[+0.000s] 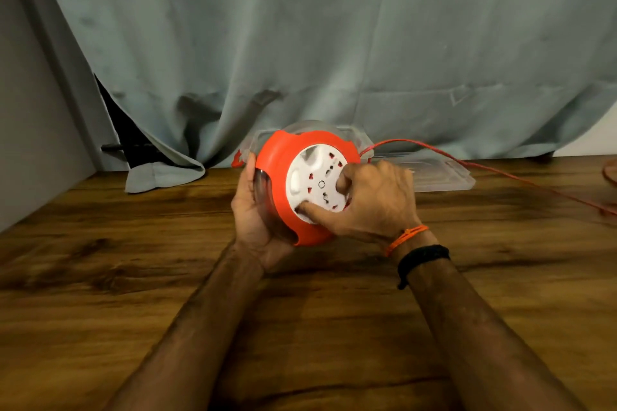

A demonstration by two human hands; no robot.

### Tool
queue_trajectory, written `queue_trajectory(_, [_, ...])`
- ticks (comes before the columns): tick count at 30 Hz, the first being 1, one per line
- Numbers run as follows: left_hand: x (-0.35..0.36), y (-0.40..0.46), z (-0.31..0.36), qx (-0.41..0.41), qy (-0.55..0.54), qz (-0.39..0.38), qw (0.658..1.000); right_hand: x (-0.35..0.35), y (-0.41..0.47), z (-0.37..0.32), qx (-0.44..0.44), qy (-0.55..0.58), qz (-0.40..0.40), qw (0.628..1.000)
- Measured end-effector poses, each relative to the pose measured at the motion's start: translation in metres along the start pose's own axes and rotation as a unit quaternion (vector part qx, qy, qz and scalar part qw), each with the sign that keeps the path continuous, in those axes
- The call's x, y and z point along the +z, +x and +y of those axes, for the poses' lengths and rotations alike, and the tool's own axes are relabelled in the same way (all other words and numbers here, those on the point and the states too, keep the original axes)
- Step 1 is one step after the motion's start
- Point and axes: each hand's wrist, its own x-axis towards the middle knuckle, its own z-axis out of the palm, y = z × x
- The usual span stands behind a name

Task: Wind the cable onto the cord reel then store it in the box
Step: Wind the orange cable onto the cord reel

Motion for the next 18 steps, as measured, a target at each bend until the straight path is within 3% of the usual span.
queue_trajectory(9, [0.000, 0.000, 0.004, 0.015, -0.023, 0.009, 1.000, 0.003, -0.001, -0.016, 0.013, 0.014, 0.005, 1.000])
queue_trajectory(18, [-0.004, 0.000, 0.002, -0.022, -0.039, -0.036, 0.998, -0.024, 0.008, 0.010, -0.103, 0.086, -0.035, 0.990])
